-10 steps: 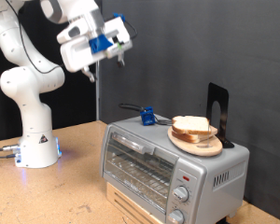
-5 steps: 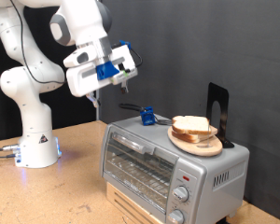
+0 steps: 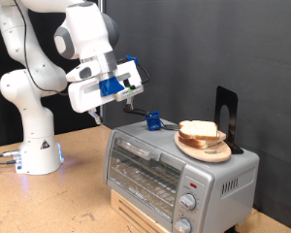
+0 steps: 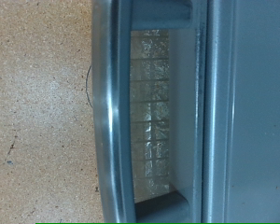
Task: Make a piece of toast with the oven
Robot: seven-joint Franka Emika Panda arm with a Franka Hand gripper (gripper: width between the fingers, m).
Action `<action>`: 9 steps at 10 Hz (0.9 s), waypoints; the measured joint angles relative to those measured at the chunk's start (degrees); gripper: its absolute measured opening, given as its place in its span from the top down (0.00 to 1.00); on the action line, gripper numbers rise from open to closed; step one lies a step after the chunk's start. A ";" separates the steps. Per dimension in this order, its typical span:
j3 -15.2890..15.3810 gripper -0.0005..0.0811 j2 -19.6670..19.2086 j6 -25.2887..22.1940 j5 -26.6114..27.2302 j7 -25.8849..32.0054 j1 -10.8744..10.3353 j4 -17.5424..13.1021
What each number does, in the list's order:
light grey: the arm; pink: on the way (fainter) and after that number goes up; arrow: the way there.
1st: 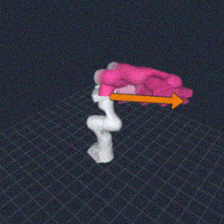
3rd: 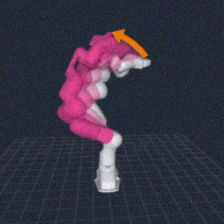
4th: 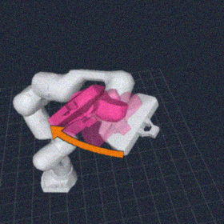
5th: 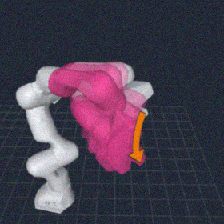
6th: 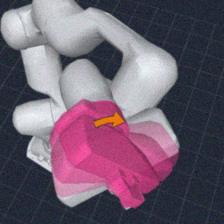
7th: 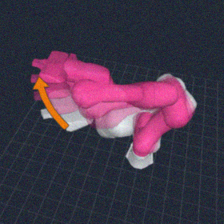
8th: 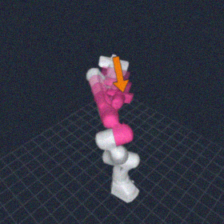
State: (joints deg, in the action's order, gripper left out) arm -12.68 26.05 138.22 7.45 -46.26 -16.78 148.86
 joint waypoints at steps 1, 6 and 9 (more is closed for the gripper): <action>-1.16 0.00 0.13 -0.43 2.66 4.40 -1.14 -0.02; -5.32 0.00 -4.16 -6.74 5.81 11.79 -2.55 -1.91; -5.14 0.00 -9.80 0.18 5.55 12.12 -2.60 -2.26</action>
State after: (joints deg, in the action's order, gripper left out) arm -17.83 16.25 138.40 13.00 -34.14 -19.37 146.59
